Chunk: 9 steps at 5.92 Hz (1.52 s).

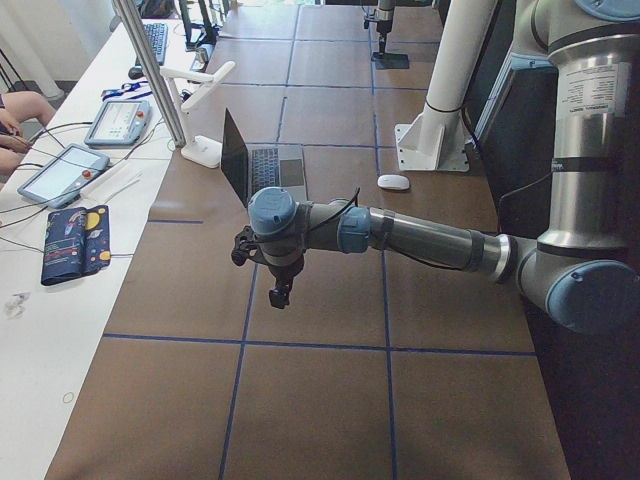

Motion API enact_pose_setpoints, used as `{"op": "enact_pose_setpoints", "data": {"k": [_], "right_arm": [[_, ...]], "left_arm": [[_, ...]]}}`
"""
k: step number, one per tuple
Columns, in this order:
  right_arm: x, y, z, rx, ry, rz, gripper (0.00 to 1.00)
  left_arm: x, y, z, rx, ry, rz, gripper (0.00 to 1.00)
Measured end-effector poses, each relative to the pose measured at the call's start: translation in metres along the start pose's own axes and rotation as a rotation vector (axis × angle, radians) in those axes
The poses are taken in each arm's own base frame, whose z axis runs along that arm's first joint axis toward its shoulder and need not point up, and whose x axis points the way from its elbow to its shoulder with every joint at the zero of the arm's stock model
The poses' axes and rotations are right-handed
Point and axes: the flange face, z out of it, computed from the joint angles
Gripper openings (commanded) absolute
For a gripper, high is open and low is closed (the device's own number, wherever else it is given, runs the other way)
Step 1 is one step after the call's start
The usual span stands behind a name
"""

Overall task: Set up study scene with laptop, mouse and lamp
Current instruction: 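Carry the mouse pad with the right gripper beside the laptop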

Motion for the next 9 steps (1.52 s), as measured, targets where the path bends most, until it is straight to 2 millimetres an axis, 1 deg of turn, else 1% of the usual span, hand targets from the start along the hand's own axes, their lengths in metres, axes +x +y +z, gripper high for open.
{"op": "enact_pose_setpoints", "data": {"k": [1,2,3,4,5,6,7,8,9], "right_arm": [[-0.003,0.000,0.000,0.001,-0.007,0.016,0.00],[-0.005,0.000,-0.001,0.003,-0.013,0.023,0.00],[-0.012,-0.001,-0.006,0.008,-0.028,0.024,0.00],[-0.030,-0.001,-0.017,0.013,-0.068,0.022,0.00],[-0.056,-0.004,-0.031,0.021,-0.128,0.026,0.00],[-0.087,-0.014,-0.045,0.030,-0.211,0.049,0.00],[-0.117,-0.038,-0.057,0.034,-0.302,0.090,0.00],[-0.150,-0.071,-0.065,0.038,-0.368,0.124,0.00],[-0.196,-0.112,-0.073,0.048,-0.404,0.148,0.00]], "left_arm": [[0.001,0.000,-0.002,0.004,0.000,0.001,1.00],[0.000,0.004,-0.004,0.008,-0.001,-0.002,1.00],[0.000,0.009,-0.005,0.010,-0.002,-0.005,1.00],[0.001,0.011,-0.006,0.012,-0.002,-0.005,1.00],[0.002,0.012,-0.007,0.014,-0.003,-0.005,1.00],[0.002,0.012,-0.008,0.014,-0.003,-0.005,1.00],[0.002,0.012,-0.008,0.014,-0.003,-0.005,1.00],[0.003,0.012,-0.008,0.014,-0.002,-0.005,1.00],[0.003,0.011,-0.008,0.015,-0.002,-0.006,1.00]]}}
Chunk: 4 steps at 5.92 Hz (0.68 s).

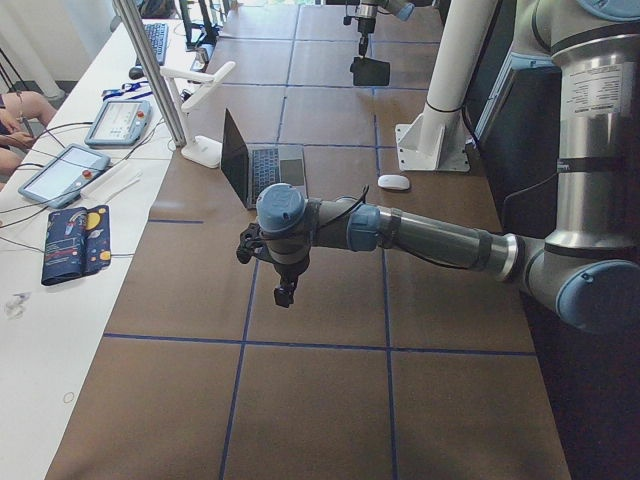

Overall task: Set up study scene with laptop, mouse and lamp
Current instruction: 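Carry the mouse pad with the right gripper beside the laptop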

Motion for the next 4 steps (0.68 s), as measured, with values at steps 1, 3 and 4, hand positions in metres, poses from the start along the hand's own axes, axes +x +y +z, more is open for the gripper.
{"op": "enact_pose_setpoints", "data": {"k": [1,3,4], "right_arm": [[-0.063,-0.031,0.020,0.017,-0.013,0.012,0.00],[-0.215,-0.106,0.073,0.069,-0.017,0.000,0.00],[-0.281,-0.151,0.109,0.091,-0.004,-0.026,0.00]], "left_arm": [[0.002,-0.001,-0.002,0.004,0.000,-0.008,1.00],[0.006,-0.002,-0.005,0.012,0.008,-0.023,1.00],[0.007,-0.002,-0.005,0.012,0.012,-0.025,1.00]]}}
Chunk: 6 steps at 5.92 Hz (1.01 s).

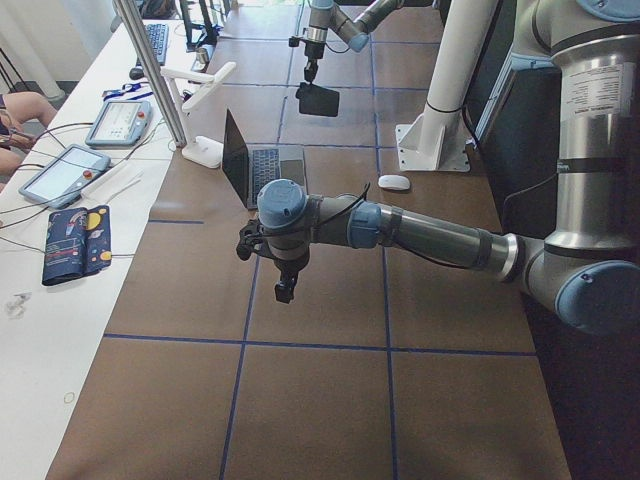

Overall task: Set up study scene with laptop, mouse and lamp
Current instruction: 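Carry the mouse pad with the right gripper beside the laptop, then release the mouse pad and withdraw the right arm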

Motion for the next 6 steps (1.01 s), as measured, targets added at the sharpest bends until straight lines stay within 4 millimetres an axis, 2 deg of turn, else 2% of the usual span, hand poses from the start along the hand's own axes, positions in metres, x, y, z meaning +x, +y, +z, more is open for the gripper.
{"op": "enact_pose_setpoints", "data": {"k": [1,2,3,4,5,6], "right_arm": [[-0.060,-0.041,0.036,0.010,0.019,-0.029,0.00],[-0.100,-0.069,0.051,0.017,0.017,-0.064,0.00],[-0.114,-0.081,0.056,0.022,0.004,-0.096,0.00],[-0.117,-0.085,0.061,0.023,0.002,-0.110,0.56],[-0.116,-0.085,0.066,0.026,0.007,-0.116,1.00],[-0.115,-0.084,0.070,0.028,0.012,-0.120,1.00]], "left_arm": [[0.000,0.000,0.000,-0.001,0.001,0.000,1.00],[0.000,0.000,0.000,0.000,0.002,0.000,1.00],[0.001,-0.001,0.000,0.000,0.003,0.000,1.00],[0.001,-0.001,0.000,0.000,0.003,0.000,1.00],[0.001,-0.001,0.000,0.000,0.003,0.001,1.00],[0.001,-0.001,0.000,0.001,0.003,0.002,1.00]]}}
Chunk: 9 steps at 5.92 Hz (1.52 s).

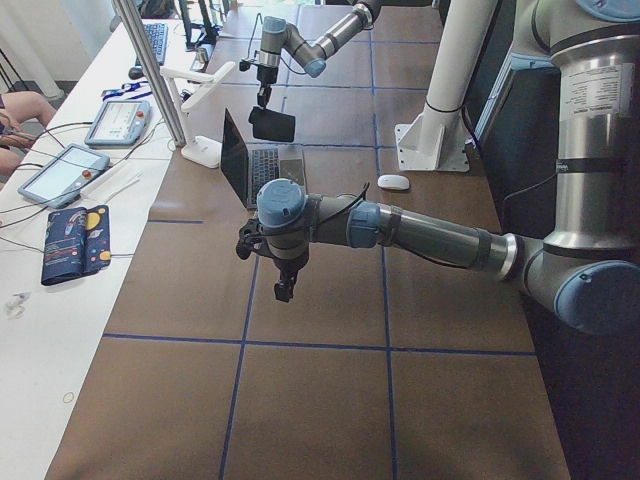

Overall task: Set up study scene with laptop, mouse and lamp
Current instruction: 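Release the mouse pad and withdraw the right arm, then lower the left gripper onto the white mouse and grasp it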

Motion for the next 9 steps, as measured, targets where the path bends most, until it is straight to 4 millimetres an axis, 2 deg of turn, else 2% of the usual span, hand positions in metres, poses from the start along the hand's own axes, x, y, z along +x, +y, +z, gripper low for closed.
{"op": "enact_pose_setpoints", "data": {"k": [2,3,4,5,6,7,8,9], "right_arm": [[0.010,-0.005,-0.001,-0.006,0.009,-0.048,1.00],[0.033,-0.019,-0.012,-0.035,0.018,-0.065,1.00],[0.077,-0.037,-0.031,-0.072,0.035,-0.085,1.00],[0.132,-0.049,-0.060,-0.101,0.068,-0.124,1.00],[0.184,-0.051,-0.093,-0.122,0.115,-0.184,1.00],[0.237,-0.043,-0.138,-0.147,0.183,-0.269,1.00],[0.296,-0.029,-0.194,-0.187,0.262,-0.366,1.00],[0.369,-0.006,-0.257,-0.233,0.324,-0.465,1.00]], "left_arm": [[0.004,-0.001,-0.003,0.008,0.012,0.006,1.00],[0.013,-0.003,-0.008,0.021,0.013,0.025,1.00],[0.030,-0.006,-0.017,0.040,0.013,0.062,1.00],[0.059,-0.009,-0.025,0.053,0.017,0.083,1.00],[0.102,-0.012,-0.023,0.052,0.029,0.065,1.00],[0.155,-0.011,-0.017,0.040,0.047,0.027,1.00],[0.210,-0.004,-0.008,0.018,0.044,-0.010,1.00],[0.263,0.008,0.009,-0.002,0.014,-0.044,1.00]]}}
